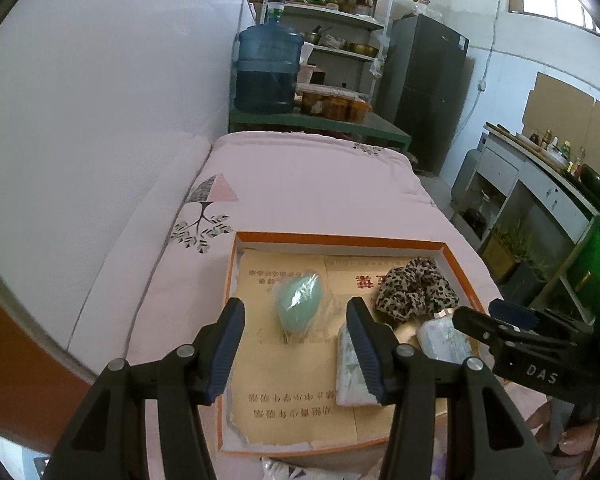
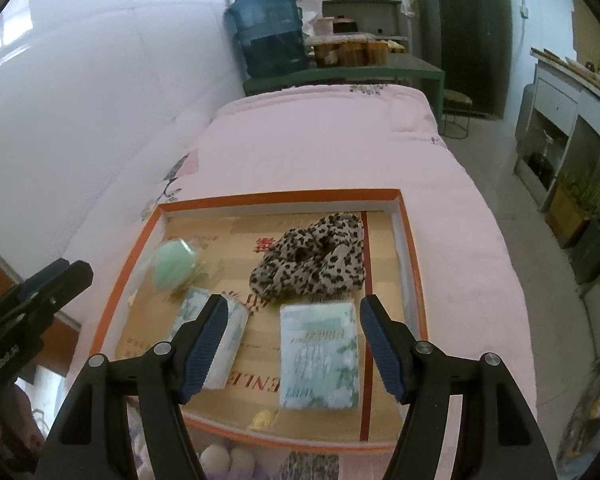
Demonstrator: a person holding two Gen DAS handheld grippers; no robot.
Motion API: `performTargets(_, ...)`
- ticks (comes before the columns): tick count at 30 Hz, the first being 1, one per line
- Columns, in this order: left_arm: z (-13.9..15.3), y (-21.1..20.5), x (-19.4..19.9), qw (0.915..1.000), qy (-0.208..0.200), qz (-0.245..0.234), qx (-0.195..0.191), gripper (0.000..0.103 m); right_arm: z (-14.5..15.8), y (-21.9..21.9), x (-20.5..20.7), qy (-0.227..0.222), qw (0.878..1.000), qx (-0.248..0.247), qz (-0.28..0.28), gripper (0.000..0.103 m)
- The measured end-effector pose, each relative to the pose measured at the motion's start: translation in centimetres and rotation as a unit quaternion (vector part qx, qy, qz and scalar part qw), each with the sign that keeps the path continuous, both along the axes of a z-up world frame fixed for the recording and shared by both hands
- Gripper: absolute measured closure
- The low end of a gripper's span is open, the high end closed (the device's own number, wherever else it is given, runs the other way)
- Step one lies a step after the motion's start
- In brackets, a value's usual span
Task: Organize soft objects
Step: 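Withdraw both grippers from the box lid back toward the pile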
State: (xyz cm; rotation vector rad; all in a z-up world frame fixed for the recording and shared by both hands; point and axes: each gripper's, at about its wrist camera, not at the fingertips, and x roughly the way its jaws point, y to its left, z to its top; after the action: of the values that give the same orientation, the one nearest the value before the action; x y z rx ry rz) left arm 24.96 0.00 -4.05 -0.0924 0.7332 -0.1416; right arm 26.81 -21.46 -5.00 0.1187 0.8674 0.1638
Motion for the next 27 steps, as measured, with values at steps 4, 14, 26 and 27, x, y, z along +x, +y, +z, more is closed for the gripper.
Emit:
performTargets(4, 0.3, 0.4, -1.2, 1.0000, -0.003, 0.005, 0.000, 0.050, 0.6, 0.3, -1.8, -0.011, 1.000, -0.005, 0.000, 0.033)
performTargets(14, 1.7, 0.7, -4.7, 0.9997, -0.023, 0.001, 0.002, 0.050, 1.7, 0.9, -5.7, -0.025, 1.000, -0.010, 0.003, 0.033)
performTargets(26, 2.2, 1.1, -10.0, 0.9988, -0.047, -0.014, -0.003, 0.050, 2.7, 1.7, -11.0, -0.040, 0.999, -0.008, 0.008, 0.033)
performTargets(27, 2.2, 1.3, -10.4, 0.9988, -0.048, -0.013, -0.005, 0.050, 2.7, 1.7, -11.5, -0.041, 0.999, -0.007, 0.008, 0.033)
